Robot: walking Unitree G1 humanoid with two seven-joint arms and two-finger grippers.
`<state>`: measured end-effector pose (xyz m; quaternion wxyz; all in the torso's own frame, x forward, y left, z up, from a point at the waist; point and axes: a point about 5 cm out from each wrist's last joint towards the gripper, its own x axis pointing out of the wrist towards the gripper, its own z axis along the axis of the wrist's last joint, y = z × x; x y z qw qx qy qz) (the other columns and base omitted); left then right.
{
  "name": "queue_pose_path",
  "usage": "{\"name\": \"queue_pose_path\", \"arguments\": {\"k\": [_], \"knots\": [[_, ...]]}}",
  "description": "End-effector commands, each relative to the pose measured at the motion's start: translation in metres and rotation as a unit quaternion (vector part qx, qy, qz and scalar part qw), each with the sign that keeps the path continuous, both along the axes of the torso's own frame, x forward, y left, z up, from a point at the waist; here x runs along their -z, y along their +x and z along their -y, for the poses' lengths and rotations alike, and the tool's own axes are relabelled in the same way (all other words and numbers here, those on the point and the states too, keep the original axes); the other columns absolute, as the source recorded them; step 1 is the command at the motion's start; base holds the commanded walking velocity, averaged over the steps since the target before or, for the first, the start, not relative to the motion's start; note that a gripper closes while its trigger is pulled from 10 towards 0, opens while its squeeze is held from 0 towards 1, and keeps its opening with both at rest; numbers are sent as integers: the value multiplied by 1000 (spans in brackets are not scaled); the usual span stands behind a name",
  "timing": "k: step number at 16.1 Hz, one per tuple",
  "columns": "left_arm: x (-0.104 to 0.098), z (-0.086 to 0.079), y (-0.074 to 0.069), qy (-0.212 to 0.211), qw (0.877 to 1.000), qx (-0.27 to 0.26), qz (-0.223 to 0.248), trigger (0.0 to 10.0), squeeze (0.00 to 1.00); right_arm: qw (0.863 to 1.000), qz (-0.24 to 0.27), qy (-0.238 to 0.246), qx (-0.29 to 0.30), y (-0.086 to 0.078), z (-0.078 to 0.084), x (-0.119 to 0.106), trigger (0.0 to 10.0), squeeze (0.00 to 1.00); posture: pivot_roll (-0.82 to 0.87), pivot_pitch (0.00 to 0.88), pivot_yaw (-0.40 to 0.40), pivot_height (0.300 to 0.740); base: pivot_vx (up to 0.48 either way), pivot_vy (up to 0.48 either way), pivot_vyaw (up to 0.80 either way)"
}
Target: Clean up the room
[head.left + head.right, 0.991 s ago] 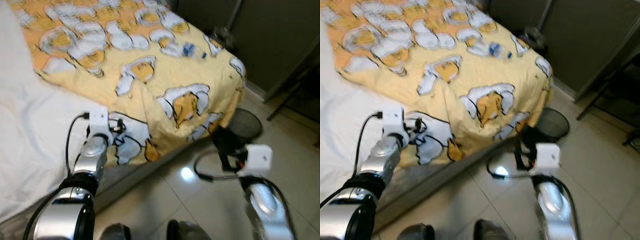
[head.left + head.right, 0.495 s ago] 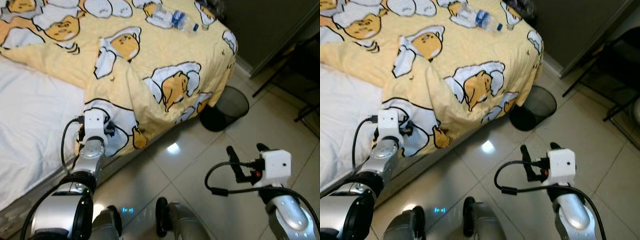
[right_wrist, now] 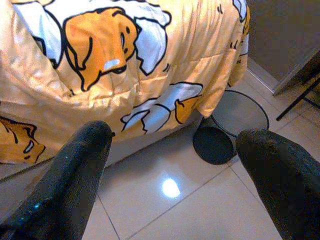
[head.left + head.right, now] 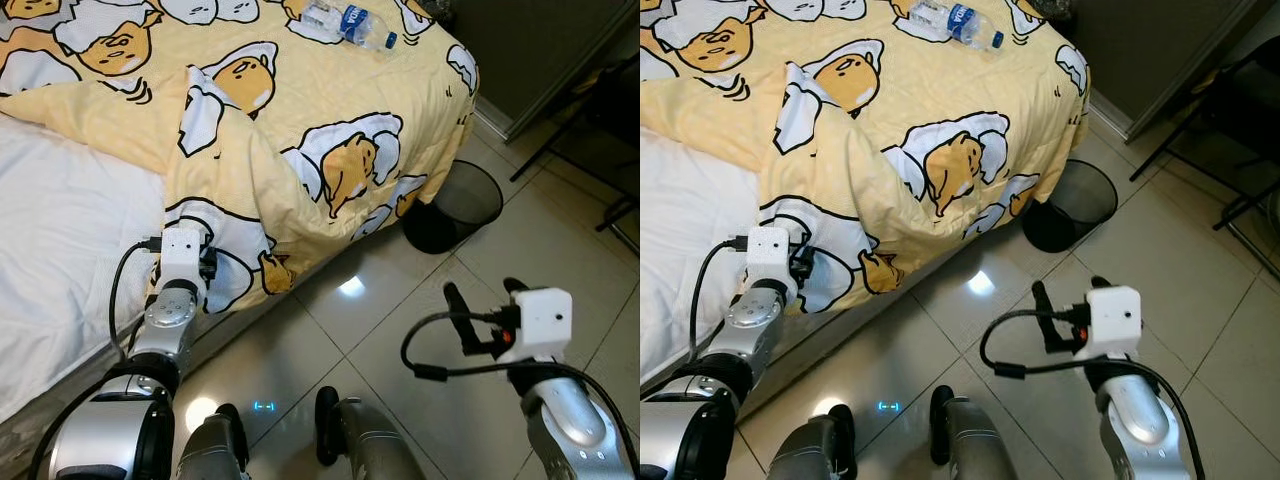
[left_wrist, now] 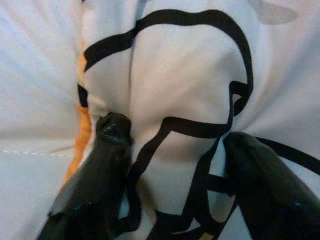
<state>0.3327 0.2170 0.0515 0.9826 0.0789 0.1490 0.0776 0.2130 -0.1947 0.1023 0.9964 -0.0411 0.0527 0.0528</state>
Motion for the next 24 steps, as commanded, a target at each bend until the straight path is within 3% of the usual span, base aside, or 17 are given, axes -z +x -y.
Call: {"name": "queue_pose_path", "arguments": {"k": [1, 5, 8, 17, 19, 22, 24], "knots": [[32, 5, -22, -17, 997, 8, -75, 0, 0, 1000, -27, 2, 6, -3, 2, 10, 10000, 0, -197, 324, -159, 732, 0, 0, 0], [32, 10, -21, 6, 996, 39, -77, 0, 0, 1000, -24, 10, -3, 4, -6, 12, 10000, 0, -172, 311, -146, 732, 0, 0, 0], [31, 10, -21, 49, 993, 71, -83, 0, 0, 1000, -21, 10, 0, 9, -5, 14, 10000, 0, -163, 292, -140, 732, 0, 0, 0], [37, 8, -31, 72, 983, 148, -79, 0, 0, 1000, -13, 10, -9, 21, -5, 16, 10000, 0, -131, 251, -135, 732, 0, 0, 0], [39, 9, -36, 82, 975, 189, -78, 0, 0, 1000, -13, 11, -11, 22, -6, 16, 10000, 0, -128, 248, -133, 732, 0, 0, 0], [43, 7, -50, 110, 950, 284, -72, 0, 0, 1000, -12, 15, -14, 24, -9, 17, 10000, 0, -111, 248, -125, 732, 0, 0, 0], [49, 12, -64, 124, 922, 358, -77, 0, 0, 1000, -12, 18, -14, 25, -10, 19, 10000, 0, -104, 248, -122, 732, 0, 0, 0]]}}
